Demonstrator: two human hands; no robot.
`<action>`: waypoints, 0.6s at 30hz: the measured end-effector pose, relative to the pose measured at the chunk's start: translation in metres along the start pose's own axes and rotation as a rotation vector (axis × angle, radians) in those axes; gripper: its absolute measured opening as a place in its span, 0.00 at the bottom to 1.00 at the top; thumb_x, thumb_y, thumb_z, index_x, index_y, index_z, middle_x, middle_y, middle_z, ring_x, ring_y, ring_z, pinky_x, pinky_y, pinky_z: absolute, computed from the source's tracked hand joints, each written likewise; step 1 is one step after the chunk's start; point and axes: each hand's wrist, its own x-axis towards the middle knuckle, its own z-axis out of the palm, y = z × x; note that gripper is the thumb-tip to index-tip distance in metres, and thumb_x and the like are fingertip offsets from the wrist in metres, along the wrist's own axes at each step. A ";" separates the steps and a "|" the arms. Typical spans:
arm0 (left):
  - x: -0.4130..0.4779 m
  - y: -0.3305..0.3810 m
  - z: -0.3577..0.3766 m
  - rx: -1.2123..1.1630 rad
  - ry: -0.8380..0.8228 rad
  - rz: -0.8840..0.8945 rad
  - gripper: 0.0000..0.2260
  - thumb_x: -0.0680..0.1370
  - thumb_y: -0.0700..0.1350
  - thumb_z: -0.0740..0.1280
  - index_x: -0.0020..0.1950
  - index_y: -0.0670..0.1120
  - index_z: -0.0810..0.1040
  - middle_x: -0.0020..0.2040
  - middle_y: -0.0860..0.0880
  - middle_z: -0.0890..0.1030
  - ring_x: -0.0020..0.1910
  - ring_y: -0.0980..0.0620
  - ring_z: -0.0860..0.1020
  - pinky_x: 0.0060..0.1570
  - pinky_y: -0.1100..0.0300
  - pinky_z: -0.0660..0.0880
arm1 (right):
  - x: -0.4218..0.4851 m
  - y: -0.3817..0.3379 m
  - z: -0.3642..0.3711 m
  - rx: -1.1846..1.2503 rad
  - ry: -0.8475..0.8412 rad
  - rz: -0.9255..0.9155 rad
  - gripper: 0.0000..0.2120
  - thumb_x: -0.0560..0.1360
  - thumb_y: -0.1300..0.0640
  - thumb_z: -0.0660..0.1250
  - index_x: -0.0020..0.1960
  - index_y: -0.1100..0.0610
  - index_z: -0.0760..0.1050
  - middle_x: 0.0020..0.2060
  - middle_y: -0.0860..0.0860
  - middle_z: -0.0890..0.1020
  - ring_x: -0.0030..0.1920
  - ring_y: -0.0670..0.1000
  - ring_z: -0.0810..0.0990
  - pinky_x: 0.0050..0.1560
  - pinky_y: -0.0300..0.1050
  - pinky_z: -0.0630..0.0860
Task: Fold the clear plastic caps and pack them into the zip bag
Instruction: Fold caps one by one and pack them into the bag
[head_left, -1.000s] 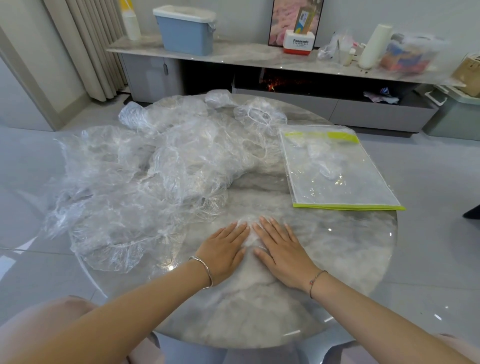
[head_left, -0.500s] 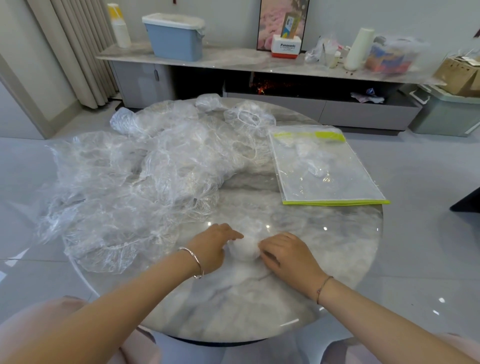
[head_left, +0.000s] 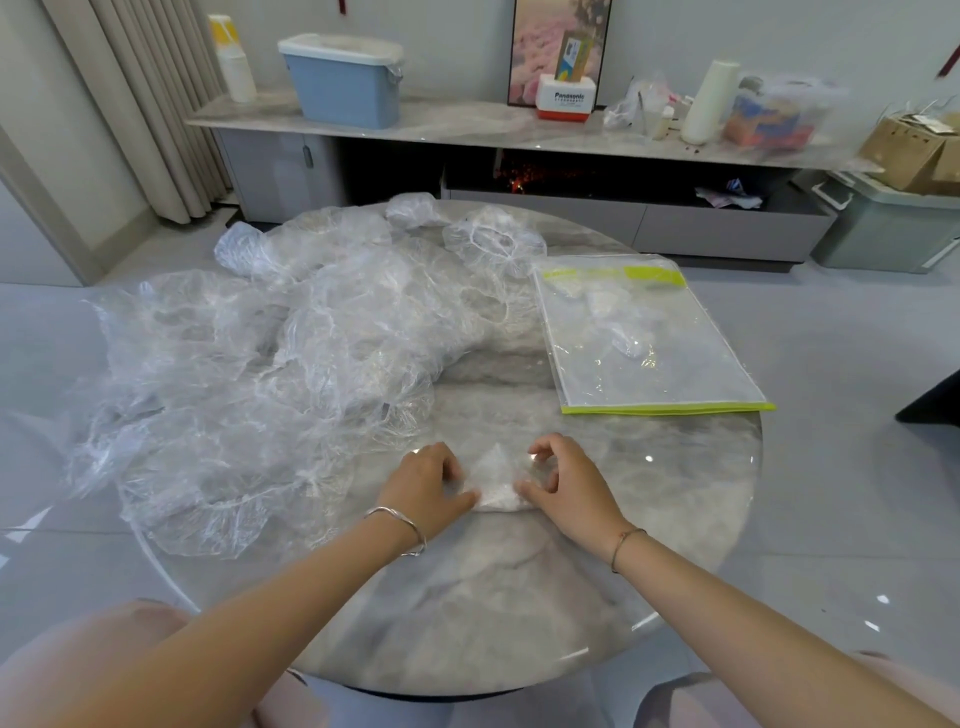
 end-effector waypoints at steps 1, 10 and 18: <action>0.002 0.001 0.000 -0.008 -0.006 -0.011 0.13 0.70 0.53 0.72 0.46 0.50 0.70 0.45 0.54 0.76 0.48 0.52 0.74 0.50 0.57 0.73 | 0.002 -0.001 0.000 0.015 -0.008 0.018 0.16 0.69 0.57 0.74 0.52 0.52 0.70 0.46 0.46 0.75 0.34 0.41 0.69 0.39 0.34 0.68; 0.017 0.013 -0.005 -0.434 -0.139 -0.138 0.07 0.74 0.45 0.71 0.39 0.47 0.76 0.32 0.52 0.73 0.32 0.57 0.70 0.32 0.72 0.67 | 0.009 -0.010 -0.007 0.378 -0.162 0.138 0.18 0.67 0.64 0.75 0.51 0.53 0.71 0.42 0.50 0.78 0.37 0.43 0.74 0.41 0.33 0.72; 0.060 0.082 -0.016 -0.521 -0.330 -0.014 0.06 0.72 0.46 0.73 0.47 0.52 0.78 0.39 0.54 0.78 0.39 0.58 0.76 0.43 0.65 0.75 | 0.018 0.000 -0.084 0.816 -0.384 0.372 0.22 0.67 0.50 0.72 0.59 0.56 0.78 0.51 0.53 0.83 0.46 0.49 0.82 0.49 0.41 0.78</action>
